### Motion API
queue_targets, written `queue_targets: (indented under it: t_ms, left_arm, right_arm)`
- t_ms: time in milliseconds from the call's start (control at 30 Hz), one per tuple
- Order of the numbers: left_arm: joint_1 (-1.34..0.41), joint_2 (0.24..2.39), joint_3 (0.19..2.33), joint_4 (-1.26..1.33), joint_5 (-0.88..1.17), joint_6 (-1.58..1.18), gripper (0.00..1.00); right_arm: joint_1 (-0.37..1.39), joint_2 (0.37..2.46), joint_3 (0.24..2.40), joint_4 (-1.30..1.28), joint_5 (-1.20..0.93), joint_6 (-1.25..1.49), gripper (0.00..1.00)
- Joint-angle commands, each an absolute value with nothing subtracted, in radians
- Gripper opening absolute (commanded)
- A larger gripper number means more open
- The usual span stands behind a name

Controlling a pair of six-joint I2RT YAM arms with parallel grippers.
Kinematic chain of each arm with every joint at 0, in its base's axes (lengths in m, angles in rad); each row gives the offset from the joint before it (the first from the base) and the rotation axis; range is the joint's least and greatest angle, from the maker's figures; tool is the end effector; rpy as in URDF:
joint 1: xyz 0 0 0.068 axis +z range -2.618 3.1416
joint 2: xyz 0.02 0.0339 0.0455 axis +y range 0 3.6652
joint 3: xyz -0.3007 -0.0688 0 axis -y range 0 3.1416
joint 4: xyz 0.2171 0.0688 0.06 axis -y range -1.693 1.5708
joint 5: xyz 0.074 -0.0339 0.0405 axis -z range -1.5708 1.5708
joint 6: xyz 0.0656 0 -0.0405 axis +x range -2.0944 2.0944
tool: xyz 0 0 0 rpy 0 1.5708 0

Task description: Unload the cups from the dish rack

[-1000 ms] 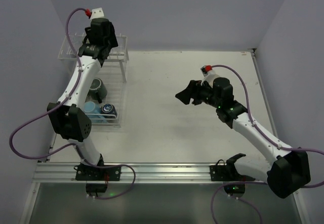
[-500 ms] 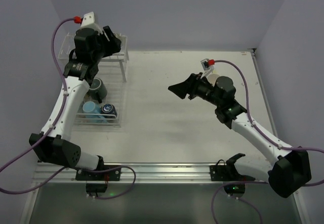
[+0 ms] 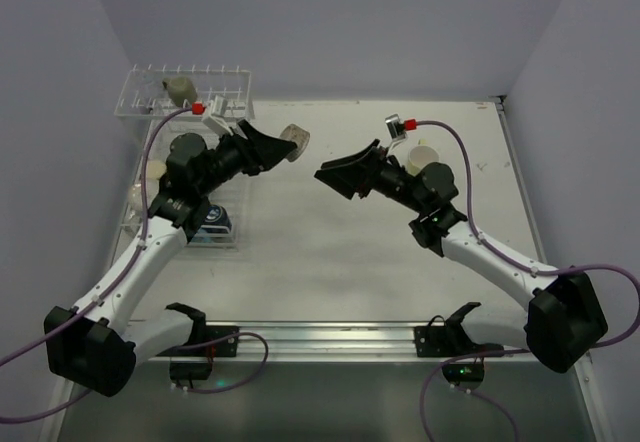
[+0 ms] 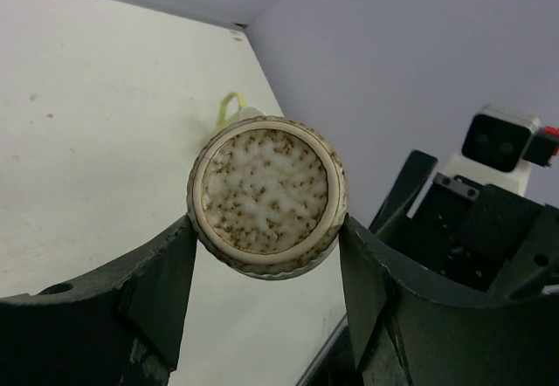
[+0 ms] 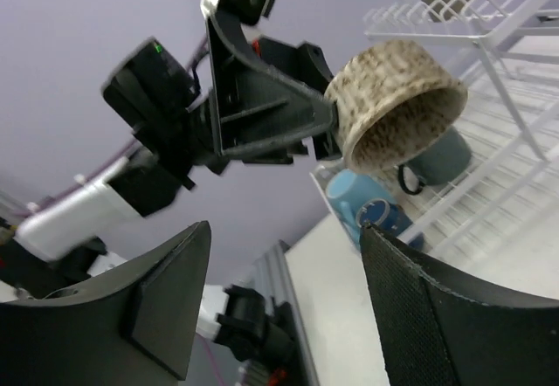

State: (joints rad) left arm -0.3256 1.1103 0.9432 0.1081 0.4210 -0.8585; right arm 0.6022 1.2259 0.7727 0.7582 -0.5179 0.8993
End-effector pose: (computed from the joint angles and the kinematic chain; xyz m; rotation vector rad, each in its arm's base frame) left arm 0.2227 -0.1035 0.3980 -0.1202 1.7733 -1.2256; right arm 0.1998 0.1767 0.3947 -0.2935 1.4628 1.5768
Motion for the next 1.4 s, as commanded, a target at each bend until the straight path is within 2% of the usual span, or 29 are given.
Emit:
queue_targets:
  t_ms: [0,67,333,567,800,833,900,1000,1100,1133,1200,1233,1367]
  left_arm:
    - [-0.347,1.005,0.892,0.368,0.508,-0.968,0.33]
    - [-0.353,0.989,0.865,0.399,0.526,-0.979,0.32]
    - [-0.399,0.974,0.775,0.492,0.609,-0.968,0.3]
    - [-0.425,0.973,0.753,0.479,0.624,-0.934,0.3]
    - [-0.486,1.012,0.761,0.427,0.646,-0.861,0.31]
    - [-0.488,1.014,0.761,0.417,0.646,-0.851,0.31]
    - [-0.489,1.006,0.755,0.368,0.647,-0.815,0.32]
    - [-0.489,0.977,0.727,0.315,0.627,-0.767,0.34]
    - [-0.489,0.951,0.724,0.258,0.604,-0.72,0.47]
    - [-0.489,0.942,0.726,0.241,0.582,-0.703,0.58]
    - [-0.489,0.914,0.748,0.143,0.545,-0.643,0.71]
    - [-0.489,0.905,0.758,0.109,0.499,-0.62,0.81]
    - [-0.489,0.851,0.82,-0.1,0.39,-0.499,0.98]
  right_arm:
    - [0.607,1.226,0.74,0.948,-0.497,1.058,0.73]
    - [0.612,1.23,0.721,1.008,-0.477,1.112,0.73]
    - [0.641,1.215,0.735,0.945,-0.405,1.189,0.75]
    - [0.646,1.239,0.739,0.989,-0.419,1.212,0.7]
    - [0.646,1.293,0.735,1.049,-0.413,1.246,0.54]
    - [0.647,1.301,0.732,1.092,-0.416,1.249,0.45]
    - [0.647,1.318,0.709,1.146,-0.413,1.276,0.41]
    - [0.646,1.325,0.689,1.2,-0.397,1.287,0.26]
    - [0.649,1.33,0.666,1.227,-0.37,1.304,0.11]
    - [0.649,1.33,0.661,1.236,-0.365,1.307,0.08]
    - [0.649,1.322,0.649,1.224,-0.362,1.293,0.0]
    - [0.649,1.303,0.647,1.171,-0.364,1.278,0.0]
    - [0.649,1.241,0.667,0.921,-0.351,1.135,0.0]
